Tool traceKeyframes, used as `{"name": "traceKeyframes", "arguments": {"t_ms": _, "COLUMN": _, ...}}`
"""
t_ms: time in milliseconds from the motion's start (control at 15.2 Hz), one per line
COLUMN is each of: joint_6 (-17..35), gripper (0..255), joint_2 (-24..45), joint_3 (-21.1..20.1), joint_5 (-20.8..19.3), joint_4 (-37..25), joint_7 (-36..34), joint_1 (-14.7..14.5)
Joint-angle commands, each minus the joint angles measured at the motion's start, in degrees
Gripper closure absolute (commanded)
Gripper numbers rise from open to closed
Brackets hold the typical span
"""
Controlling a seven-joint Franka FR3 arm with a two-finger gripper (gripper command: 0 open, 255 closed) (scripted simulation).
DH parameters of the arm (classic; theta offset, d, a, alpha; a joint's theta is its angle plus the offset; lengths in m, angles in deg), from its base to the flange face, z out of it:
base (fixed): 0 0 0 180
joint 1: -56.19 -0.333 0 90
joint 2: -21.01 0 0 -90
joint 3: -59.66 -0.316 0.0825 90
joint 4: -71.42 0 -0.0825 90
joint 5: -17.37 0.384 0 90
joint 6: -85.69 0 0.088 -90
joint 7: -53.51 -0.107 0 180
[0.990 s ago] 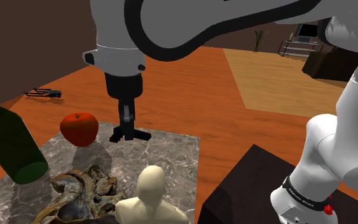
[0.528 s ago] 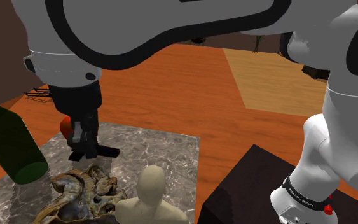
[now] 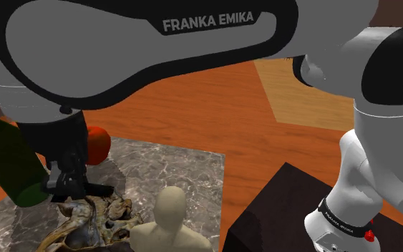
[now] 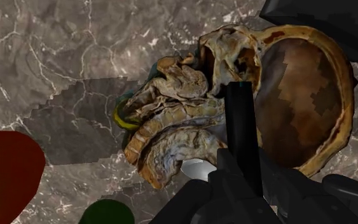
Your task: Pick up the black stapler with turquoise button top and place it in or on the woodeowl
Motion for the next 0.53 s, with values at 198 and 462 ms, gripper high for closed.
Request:
{"name": "traceKeyframes", "arguments": {"t_ms": 198, "joint_6": 3.8, "gripper": 255, "joint_2": 0.1, "joint_3": 0.1, "joint_5": -0.1, "joint_4": 3.7, "joint_7": -0.1, "joint_1": 0.3}}
{"name": "traceKeyframes", "arguments": {"t_ms": 462, "joint_6": 6.8, "gripper": 255, "joint_2": 0.2, "joint_3": 0.2, "joint_5": -0.2, "joint_4": 6.6, "joint_7": -0.2, "joint_1": 0.5}}
